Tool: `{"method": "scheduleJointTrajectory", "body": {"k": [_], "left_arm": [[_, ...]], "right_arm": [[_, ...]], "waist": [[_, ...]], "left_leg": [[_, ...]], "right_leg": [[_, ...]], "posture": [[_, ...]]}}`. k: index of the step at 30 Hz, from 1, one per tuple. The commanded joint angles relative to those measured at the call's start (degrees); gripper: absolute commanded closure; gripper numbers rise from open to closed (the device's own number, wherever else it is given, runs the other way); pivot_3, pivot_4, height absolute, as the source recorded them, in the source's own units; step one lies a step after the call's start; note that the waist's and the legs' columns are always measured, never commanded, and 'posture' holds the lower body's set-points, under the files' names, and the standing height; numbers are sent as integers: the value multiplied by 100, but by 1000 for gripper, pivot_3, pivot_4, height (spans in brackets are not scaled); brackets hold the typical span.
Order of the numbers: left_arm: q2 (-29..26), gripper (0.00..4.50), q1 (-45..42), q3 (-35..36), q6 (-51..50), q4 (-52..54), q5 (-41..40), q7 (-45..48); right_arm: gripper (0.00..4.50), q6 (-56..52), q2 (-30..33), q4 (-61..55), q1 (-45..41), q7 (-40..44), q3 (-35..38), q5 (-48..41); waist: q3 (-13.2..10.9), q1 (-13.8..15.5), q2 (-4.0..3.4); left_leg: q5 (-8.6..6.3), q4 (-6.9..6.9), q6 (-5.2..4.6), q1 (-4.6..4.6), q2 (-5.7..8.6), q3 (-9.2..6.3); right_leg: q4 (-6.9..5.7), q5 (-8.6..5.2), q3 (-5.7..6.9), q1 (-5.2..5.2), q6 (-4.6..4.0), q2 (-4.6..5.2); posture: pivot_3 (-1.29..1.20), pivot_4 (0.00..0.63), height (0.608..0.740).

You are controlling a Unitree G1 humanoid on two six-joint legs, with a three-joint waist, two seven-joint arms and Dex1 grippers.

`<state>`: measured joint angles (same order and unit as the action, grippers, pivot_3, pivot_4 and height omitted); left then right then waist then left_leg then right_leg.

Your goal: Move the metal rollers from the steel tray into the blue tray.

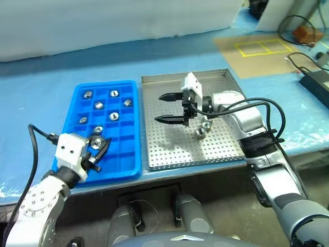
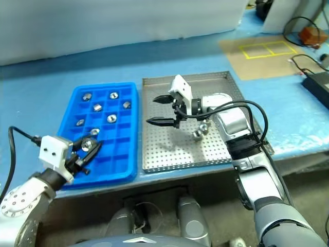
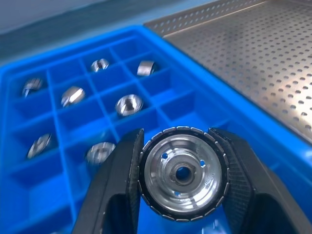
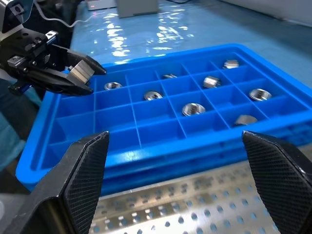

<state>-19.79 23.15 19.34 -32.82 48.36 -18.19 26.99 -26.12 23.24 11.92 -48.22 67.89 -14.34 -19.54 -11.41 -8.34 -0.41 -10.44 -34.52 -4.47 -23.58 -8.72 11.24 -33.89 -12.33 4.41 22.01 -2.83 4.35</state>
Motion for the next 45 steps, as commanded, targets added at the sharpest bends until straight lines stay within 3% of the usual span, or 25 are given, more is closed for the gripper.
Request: {"method": "scheduleJointTrajectory", "body": {"k": [1,9,28,35,45], "left_arm": [[39,2753,471,157,179,376,-144,-6],[118,2753,726,-62,281,455,-95,-306],[-59,2753,379,-59,518,-422,118,-505],[-54,426,-132,-408,549,-660,347,-680],[-248,426,-806,-494,170,-484,3,-597]], "right_arm": [[0,81,-155,63,-192,517,-170,-90],[0,107,-506,199,-270,701,-312,24],[0,64,-449,-127,-11,508,-254,68],[0,92,-483,-117,3,408,-239,78],[0,41,-401,-213,49,250,-140,50]], "waist": [[0,215,0],[-1,786,-2],[1,762,2],[3,754,4],[3,751,4]], "left_leg": [[2,6,4,2,0,2],[11,34,22,44,1,42],[31,36,56,50,0,57],[32,35,56,54,1,57],[32,37,56,48,0,58]], "right_leg": [[-2,0,-2,2,-1,0],[-12,0,-51,4,-3,-4],[-83,-10,-90,53,-13,-16],[-86,-12,-92,49,-8,-16],[-86,-8,-92,55,-21,-17]], "posture": [[-215,150,740],[-182,150,740],[-232,150,740],[-240,150,740],[-292,150,740]]}}
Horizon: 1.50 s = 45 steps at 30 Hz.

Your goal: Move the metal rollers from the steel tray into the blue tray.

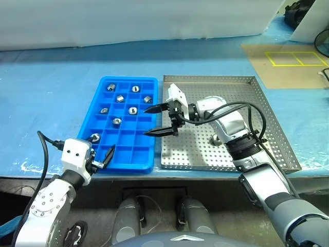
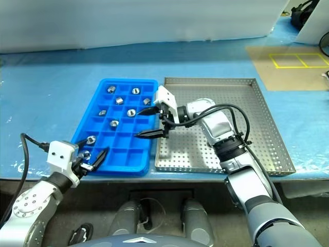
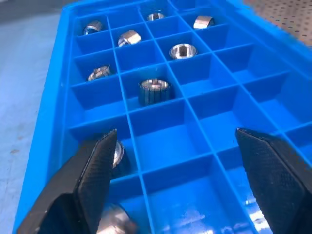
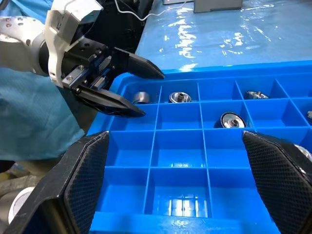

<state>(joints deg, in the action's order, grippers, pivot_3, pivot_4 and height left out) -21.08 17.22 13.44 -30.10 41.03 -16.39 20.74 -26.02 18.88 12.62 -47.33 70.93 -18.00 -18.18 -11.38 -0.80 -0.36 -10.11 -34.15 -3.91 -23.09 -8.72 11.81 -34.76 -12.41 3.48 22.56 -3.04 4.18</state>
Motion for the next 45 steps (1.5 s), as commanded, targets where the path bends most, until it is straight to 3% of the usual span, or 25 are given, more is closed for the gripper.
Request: {"method": "scheduleJointTrajectory", "body": {"k": [1,5,8,12,17,22,27,31,34,38,40,45], "left_arm": [[-180,426,-251,84,-112,215,-162,56],[-349,426,-280,229,-170,206,-429,243],[-601,426,-189,508,-410,540,-1077,606],[-1264,426,269,1190,-848,953,-1937,1206],[-2410,426,603,2896,-1812,909,-2966,1556],[-3343,426,233,3387,-2702,471,-3754,1560],[-4003,426,551,2944,-2650,36,-2905,1937],[-3739,426,181,2754,-2288,98,-2924,1897],[-3148,426,-850,2411,-2121,93,-3384,1343],[-2388,426,-2141,672,-1595,25,-2722,845],[-2036,426,-2670,161,-1552,-196,-2576,672],[-1189,426,-3985,-1309,-947,-1503,-1641,779]], "right_arm": [[0,15,50,-314,-30,-72,241,-97],[0,-43,128,-432,62,-150,295,-100],[0,-65,190,-514,149,-213,322,-82],[0,-87,242,-577,200,-236,349,-110],[0,-17,248,-521,216,-246,300,-63],[0,5,163,-535,204,-240,242,-59],[0,-29,99,-599,220,-292,281,-85],[0,-484,34,-821,143,-481,651,-493],[0,-597,114,-744,91,-593,820,-529],[0,-442,370,-664,151,-667,839,-323],[0,-421,482,-671,198,-676,844,-292],[0,-359,1084,-483,580,-974,1131,-57]], "waist": [[0,-13,1],[1,-36,2],[2,-75,3],[2,-146,3],[1,-165,3],[1,-149,8],[5,-158,21],[4,-159,20],[4,-112,16],[10,-106,15],[12,-138,23],[16,-187,20]], "left_leg": [[0,-2,0,1,1,0],[0,-4,0,2,1,1],[0,-3,0,1,-2,3],[0,-3,0,-3,0,3],[5,-3,9,2,-4,4],[8,-5,14,12,0,3],[8,-4,14,13,2,4],[10,10,17,7,-5,8],[10,11,17,4,-2,9],[13,2,22,15,1,10],[14,-6,22,17,-1,10],[16,-12,22,22,-4,10]], "right_leg": [[-1,0,0,-2,0,0],[0,0,-2,-2,0,0],[-1,0,-2,1,-1,-3],[1,0,-2,2,-2,-3],[-9,-3,-4,8,2,-11],[-16,-21,-15,7,33,-13],[-15,-20,-27,8,32,-18],[-10,-12,-30,22,18,-24],[-9,0,-30,20,-7,-24],[-14,5,-33,5,-14,-22],[-20,6,-35,1,-15,-22],[-22,8,-36,-4,-17,-24]], "posture": [[-292,150,740],[-329,150,740],[-341,150,740],[-337,150,740],[-310,150,740],[-303,150,740],[-329,150,740],[-349,150,740],[-369,150,740],[-407,150,740],[-423,150,740],[-513,150,740]]}}
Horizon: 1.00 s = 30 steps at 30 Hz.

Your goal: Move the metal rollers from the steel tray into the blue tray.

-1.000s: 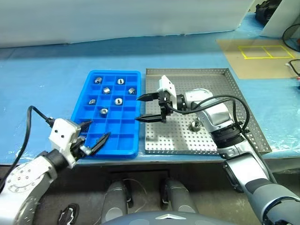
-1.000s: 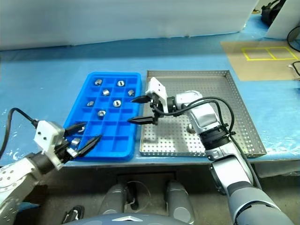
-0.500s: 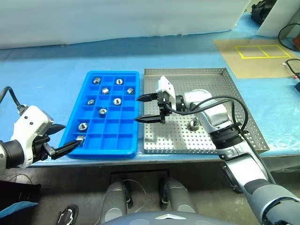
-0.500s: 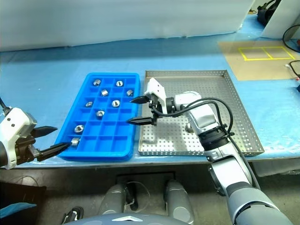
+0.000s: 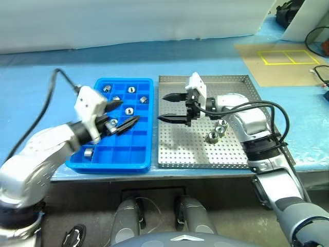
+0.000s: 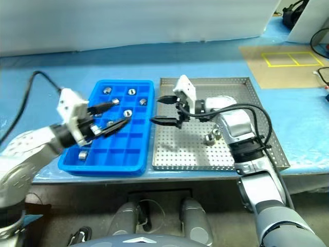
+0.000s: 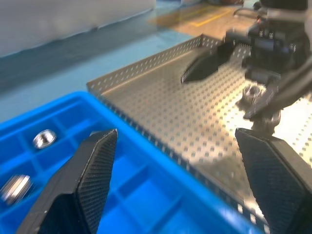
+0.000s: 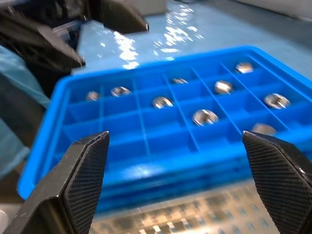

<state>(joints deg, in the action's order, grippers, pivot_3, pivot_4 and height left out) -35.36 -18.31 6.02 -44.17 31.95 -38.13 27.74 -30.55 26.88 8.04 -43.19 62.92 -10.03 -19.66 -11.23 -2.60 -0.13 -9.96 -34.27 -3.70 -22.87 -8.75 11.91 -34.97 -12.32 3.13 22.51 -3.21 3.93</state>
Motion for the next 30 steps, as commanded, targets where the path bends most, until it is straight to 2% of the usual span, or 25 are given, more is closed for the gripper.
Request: {"method": "scheduleJointTrajectory", "body": {"k": [1,5,8,16,25,30], "left_arm": [[360,426,-594,-777,605,-892,661,227],[583,426,-989,-1421,997,-1874,1023,984],[731,426,-1352,-2067,1438,-2845,1456,1775],[1098,426,-2134,-2589,2047,-4294,1990,3110],[1574,426,-2480,-2470,2589,-5221,2506,3188],[1821,426,-2553,-2387,2790,-5628,2773,2896]], "right_arm": [[0,90,405,-17,278,-251,433,112],[0,112,702,-114,662,-525,652,189],[0,-37,800,-608,1119,-789,828,123],[0,-377,720,-1460,1912,-1483,1205,-28],[0,-386,305,-1636,2254,-2086,1032,107],[0,-130,-213,-735,1790,-2988,1170,456]], "waist": [[2,-13,-4],[2,-195,-4],[3,-339,-5],[4,-984,-8],[3,-1730,-8],[3,-2006,-9]], "left_leg": [[-1,-1,-2,1,1,0],[-12,-1,-27,-23,3,0],[-10,-2,-55,-45,2,0],[-19,-18,-69,-61,3,-3],[-33,-50,-81,-82,5,-27],[-39,-75,-89,-111,2,-49]], "right_leg": [[3,0,0,-5,0,0],[25,0,0,4,0,-1],[30,-1,0,23,2,-6],[36,-3,6,26,7,-7],[51,-26,47,10,51,-6],[61,-24,75,10,56,-4]], "posture": [[-543,150,740],[-642,150,740],[-720,150,740],[-848,150,740],[-864,150,740],[-838,150,740]]}}
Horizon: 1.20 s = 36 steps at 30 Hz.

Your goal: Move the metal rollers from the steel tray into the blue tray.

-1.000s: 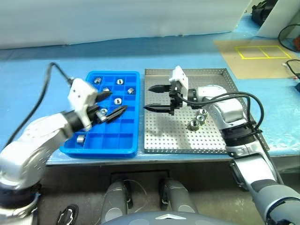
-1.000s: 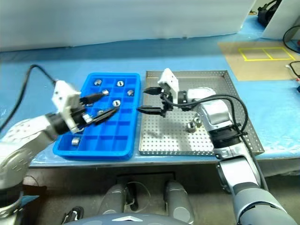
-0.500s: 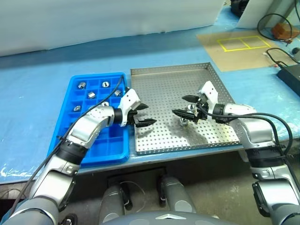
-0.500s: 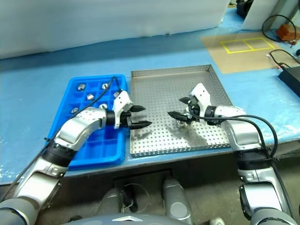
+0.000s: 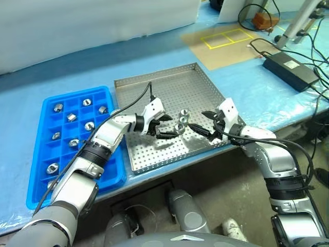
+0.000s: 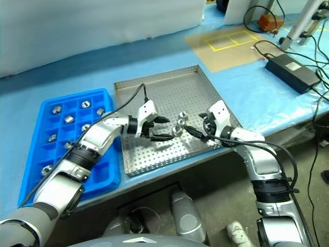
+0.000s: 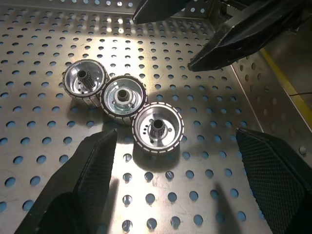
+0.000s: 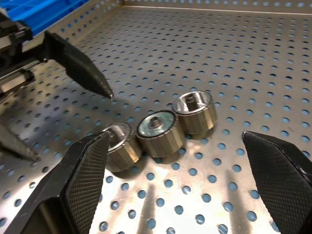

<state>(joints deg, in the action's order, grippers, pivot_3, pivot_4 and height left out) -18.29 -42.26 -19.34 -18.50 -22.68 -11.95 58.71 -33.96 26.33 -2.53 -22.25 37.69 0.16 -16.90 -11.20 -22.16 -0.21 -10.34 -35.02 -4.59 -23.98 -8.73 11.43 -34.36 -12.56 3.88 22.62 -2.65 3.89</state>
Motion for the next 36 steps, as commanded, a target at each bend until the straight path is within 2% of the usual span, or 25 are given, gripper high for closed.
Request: {"method": "scheduleJointTrajectory", "body": {"k": [1,8,10,18,27,31,36], "left_arm": [[180,426,-205,178,261,-317,237,-341],[397,426,-294,241,445,-776,584,-740],[459,426,-311,271,472,-848,637,-830],[700,426,-445,277,604,-1233,895,-1120],[709,426,-325,261,646,-1035,1007,-1058],[524,426,-223,494,435,-514,799,-935],[37,426,228,1050,-457,1152,-88,-437]], "right_arm": [[0,255,-197,355,-335,-435,67,213],[0,417,-427,404,-423,-228,-395,347],[0,448,-473,420,-444,-204,-448,369],[0,497,-548,423,-443,-217,-524,450],[0,523,-567,273,-260,-250,-600,550],[0,615,-634,309,-372,-329,-485,520],[0,650,-688,351,-534,-330,-376,449]], "waist": [[-1,-79,-1],[0,-157,-3],[0,-164,-3],[0,-168,-3],[0,-226,-3],[0,-232,-3],[-1,-234,-5]], "left_leg": [[-3,-5,-1,-7,5,-2],[-14,-3,-25,-16,-2,-19],[-18,-3,-39,-26,3,-19],[-37,-17,-74,-52,22,-19],[-37,-19,-74,-47,22,-19],[-37,-19,-74,-47,22,-19],[-37,-18,-74,-49,19,-19]], "right_leg": [[0,2,7,0,4,8],[52,12,46,-32,3,11],[58,26,57,-32,-21,24],[68,28,67,-30,-20,50],[68,30,67,-33,-16,51],[68,29,67,-31,-16,51],[66,30,67,-29,-17,51]], "posture": [[-838,150,740],[-800,150,740],[-799,150,740],[-813,150,740],[-818,150,740],[-812,150,740],[-795,150,740]]}}
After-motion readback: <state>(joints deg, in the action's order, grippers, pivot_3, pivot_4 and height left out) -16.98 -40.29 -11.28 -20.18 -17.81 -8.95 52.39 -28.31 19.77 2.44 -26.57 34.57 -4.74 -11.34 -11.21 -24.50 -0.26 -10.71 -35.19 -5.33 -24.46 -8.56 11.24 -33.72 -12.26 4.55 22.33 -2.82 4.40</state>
